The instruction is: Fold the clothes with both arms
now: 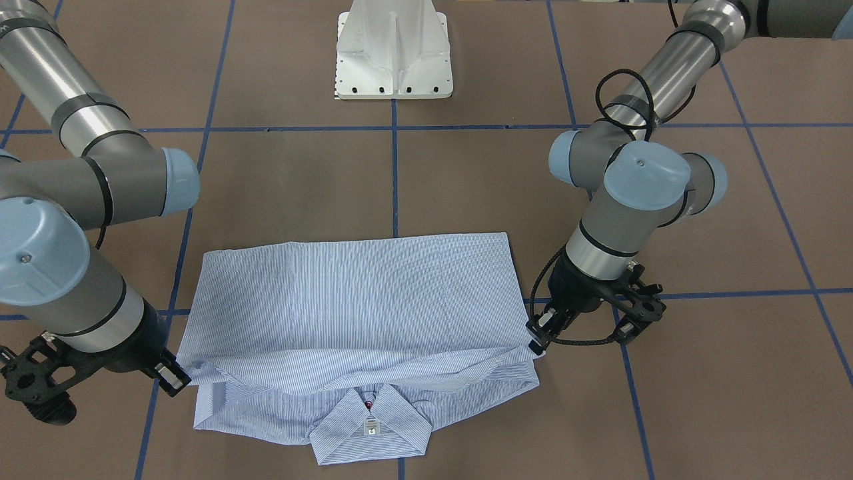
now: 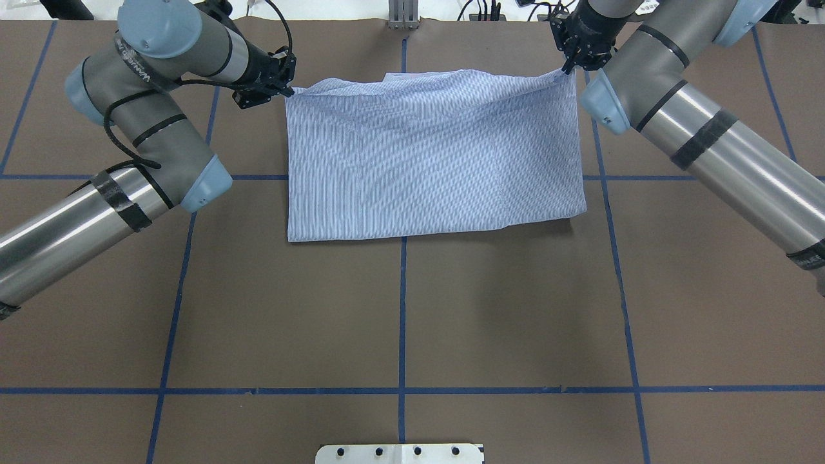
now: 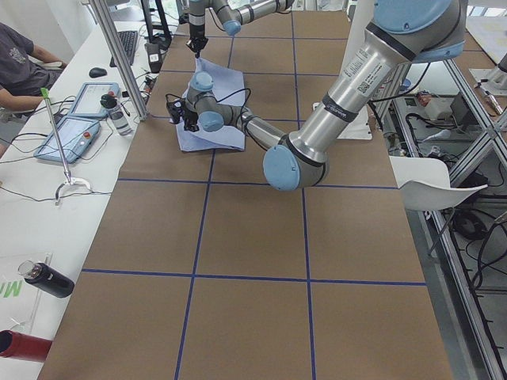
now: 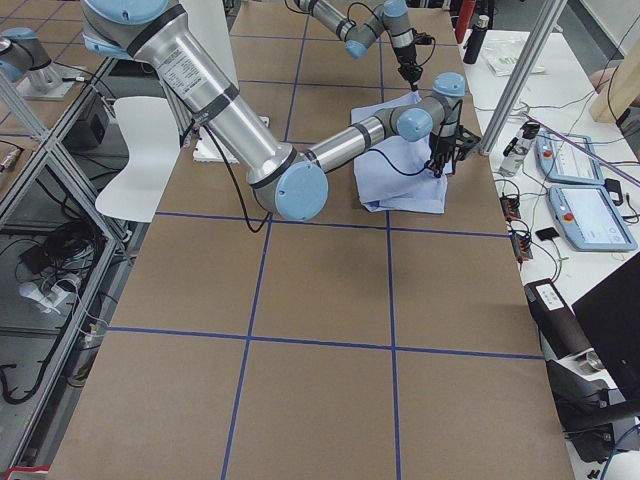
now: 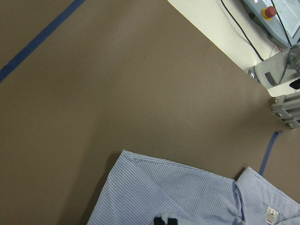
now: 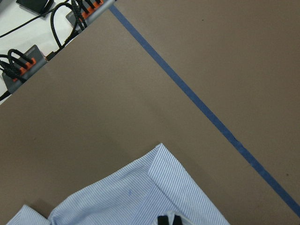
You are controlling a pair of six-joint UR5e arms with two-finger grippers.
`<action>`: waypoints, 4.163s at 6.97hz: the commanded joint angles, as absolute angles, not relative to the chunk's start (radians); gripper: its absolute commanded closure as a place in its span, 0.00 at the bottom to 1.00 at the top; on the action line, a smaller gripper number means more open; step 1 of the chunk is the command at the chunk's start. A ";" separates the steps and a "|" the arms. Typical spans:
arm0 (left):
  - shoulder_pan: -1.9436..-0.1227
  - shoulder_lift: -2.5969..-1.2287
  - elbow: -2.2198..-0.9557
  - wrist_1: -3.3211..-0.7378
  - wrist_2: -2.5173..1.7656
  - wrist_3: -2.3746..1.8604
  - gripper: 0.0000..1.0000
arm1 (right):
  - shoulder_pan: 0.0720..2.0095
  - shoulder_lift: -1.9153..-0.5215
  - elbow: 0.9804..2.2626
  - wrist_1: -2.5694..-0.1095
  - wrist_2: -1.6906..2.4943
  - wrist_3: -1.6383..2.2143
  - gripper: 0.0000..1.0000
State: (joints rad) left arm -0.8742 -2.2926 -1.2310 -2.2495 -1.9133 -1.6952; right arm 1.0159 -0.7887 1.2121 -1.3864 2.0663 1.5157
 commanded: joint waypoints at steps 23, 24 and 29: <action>-0.890 -2.289 -1.160 -2.379 -1.890 -1.643 0.26 | 0.716 -1.281 1.716 -1.155 1.914 1.848 1.00; -0.890 -2.289 -1.160 -2.379 -1.890 -1.644 0.26 | 0.718 -1.333 1.797 -1.160 1.952 1.851 1.00; -0.890 -2.287 -1.183 -2.384 -1.893 -1.644 0.26 | 0.514 -1.588 2.138 -1.160 2.425 1.856 1.00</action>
